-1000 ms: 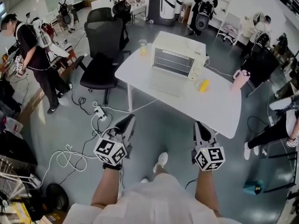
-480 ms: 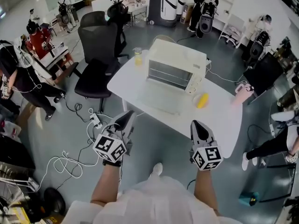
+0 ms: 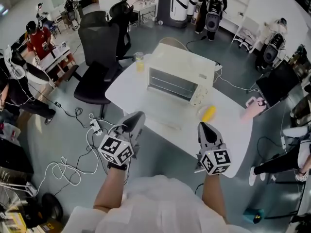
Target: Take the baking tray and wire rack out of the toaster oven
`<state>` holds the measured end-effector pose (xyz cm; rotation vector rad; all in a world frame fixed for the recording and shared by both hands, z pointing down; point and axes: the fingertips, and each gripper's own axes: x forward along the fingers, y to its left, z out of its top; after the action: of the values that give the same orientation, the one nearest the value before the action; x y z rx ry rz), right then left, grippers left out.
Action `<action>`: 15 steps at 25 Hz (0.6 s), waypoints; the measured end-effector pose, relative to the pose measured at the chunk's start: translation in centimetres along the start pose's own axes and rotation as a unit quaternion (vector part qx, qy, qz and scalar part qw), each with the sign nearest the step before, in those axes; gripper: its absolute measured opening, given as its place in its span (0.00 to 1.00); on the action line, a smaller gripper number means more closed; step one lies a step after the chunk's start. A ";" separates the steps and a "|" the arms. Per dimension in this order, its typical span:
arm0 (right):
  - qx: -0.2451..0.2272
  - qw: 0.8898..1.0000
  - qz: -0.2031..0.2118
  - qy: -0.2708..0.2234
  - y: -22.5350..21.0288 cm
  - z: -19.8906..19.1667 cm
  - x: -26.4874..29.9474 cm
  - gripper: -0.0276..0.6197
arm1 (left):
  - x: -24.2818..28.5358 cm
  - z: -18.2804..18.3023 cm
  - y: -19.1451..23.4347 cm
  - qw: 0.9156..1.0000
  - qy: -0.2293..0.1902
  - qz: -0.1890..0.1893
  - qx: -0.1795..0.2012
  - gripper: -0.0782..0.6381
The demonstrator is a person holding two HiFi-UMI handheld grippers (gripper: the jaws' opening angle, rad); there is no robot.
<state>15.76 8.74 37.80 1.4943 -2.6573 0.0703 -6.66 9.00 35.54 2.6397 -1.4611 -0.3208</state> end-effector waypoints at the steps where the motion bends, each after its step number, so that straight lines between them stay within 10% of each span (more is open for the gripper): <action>1: 0.002 1.000 0.000 0.000 -0.6 0.1 0.2 0.05 | 0.6 -0.1 0.0 1.000 0.002 0.000 -0.002 0.14; 15: 0.011 0.999 -0.011 0.034 -4.3 -2.0 7.5 0.08 | 8.9 -3.6 5.0 0.998 0.050 -0.029 -0.003 0.14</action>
<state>15.64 0.35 40.56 1.4992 -2.5944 0.1454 -5.38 -1.29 38.80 2.6565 -1.3526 -0.1936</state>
